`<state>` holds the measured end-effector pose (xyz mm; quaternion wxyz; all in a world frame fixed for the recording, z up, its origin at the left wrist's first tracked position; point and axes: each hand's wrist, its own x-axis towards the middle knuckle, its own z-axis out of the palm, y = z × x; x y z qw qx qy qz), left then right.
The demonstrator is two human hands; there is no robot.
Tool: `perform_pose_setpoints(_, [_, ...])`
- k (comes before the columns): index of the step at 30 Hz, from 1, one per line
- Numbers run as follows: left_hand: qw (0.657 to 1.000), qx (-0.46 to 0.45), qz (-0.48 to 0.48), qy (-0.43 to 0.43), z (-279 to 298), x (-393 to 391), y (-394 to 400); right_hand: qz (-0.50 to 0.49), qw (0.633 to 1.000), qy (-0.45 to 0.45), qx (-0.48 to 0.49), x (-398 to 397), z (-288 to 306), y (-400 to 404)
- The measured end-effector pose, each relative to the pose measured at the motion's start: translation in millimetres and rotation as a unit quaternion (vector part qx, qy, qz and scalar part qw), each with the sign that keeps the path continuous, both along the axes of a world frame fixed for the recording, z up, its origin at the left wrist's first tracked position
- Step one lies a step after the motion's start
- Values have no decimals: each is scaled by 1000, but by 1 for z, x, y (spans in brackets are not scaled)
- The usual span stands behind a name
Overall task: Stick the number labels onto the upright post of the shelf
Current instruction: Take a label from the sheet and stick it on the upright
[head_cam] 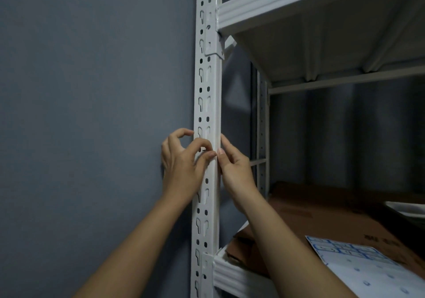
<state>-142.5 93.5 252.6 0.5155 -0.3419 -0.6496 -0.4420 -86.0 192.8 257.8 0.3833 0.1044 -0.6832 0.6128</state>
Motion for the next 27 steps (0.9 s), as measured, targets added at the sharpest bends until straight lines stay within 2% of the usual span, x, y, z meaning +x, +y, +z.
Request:
perform_pose_setpoints(4, [1000,-2,23,12,-1,4,0,-3,1000,5,-2,1,-1,-2])
perform_pose_setpoints(11, [998,51,31,27,-11,4,8,-6,1000,7,-1,5,1,-4])
perform_pose_setpoints(14, [998,37,34,34,-11,2,9,-1,1000,6,5,5,0,-3])
perform_pose_setpoints(20, [999,27,18,-25,-9,14,5,-18,1000,2,25,9,2,1])
perform_pose_setpoints(22, [997,45,-22,-50,-9,14,0,-47,997,10,59,13,-1,3])
perform_pose_setpoints(24, [990,50,-84,-104,-9,14,-5,-123,985,33,114,19,-4,6])
perform_pose_setpoints(27, [970,6,-156,-186,-9,6,-8,-246,935,103,233,24,-5,8])
